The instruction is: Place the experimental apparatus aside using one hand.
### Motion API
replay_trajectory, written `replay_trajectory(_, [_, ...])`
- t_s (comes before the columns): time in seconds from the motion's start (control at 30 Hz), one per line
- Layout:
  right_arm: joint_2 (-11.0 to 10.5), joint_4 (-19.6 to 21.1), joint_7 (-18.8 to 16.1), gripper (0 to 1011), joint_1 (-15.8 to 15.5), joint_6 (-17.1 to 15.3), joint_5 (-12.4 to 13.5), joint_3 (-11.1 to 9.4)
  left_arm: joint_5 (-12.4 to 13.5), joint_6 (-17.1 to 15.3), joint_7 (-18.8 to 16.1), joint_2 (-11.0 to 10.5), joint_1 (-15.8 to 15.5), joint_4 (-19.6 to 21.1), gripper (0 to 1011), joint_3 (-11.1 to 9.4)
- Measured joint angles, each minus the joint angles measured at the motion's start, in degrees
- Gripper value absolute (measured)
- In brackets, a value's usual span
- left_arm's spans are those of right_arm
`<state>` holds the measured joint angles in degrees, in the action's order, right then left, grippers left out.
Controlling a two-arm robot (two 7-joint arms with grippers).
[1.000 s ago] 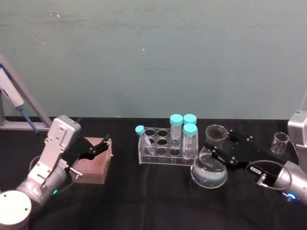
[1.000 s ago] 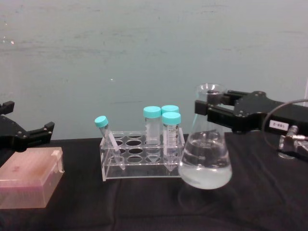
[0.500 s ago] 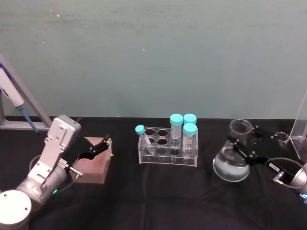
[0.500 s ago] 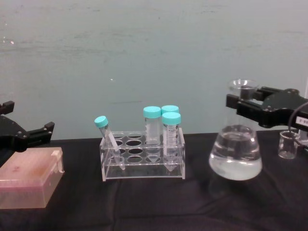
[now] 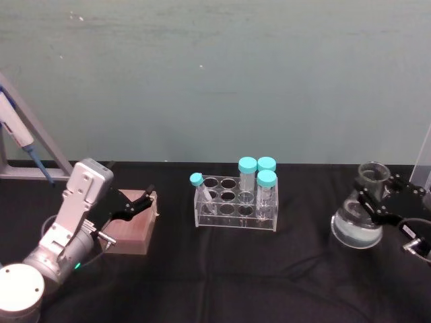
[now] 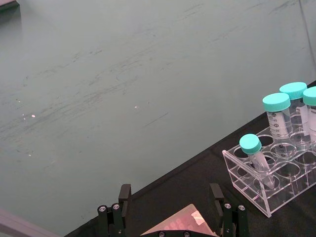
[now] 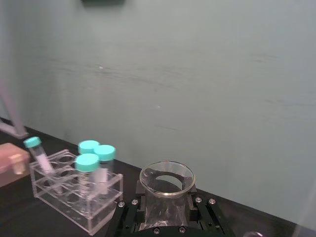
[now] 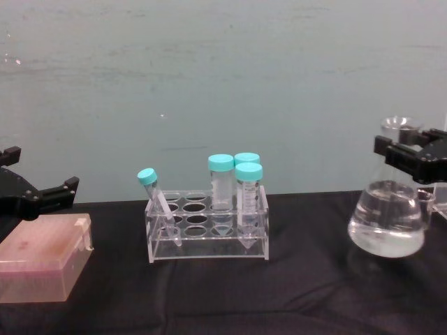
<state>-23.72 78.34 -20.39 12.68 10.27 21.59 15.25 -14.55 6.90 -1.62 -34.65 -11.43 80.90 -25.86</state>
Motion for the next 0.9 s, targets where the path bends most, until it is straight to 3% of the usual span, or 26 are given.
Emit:
replay_trajectory(0.5, [2.01, 1.14, 6.06, 452, -2.77, -2.12, -3.07, -4.43, 0.00, 0.00, 0.00, 0.00, 0.00, 0.00, 1000, 0.00])
replay_trajectory(0.9, [3.27, 0.71, 7.74, 452, -3.19, -0.73, -6.97, -5.48, 0.00, 0.00, 0.00, 0.00, 0.00, 0.00, 1000, 0.00])
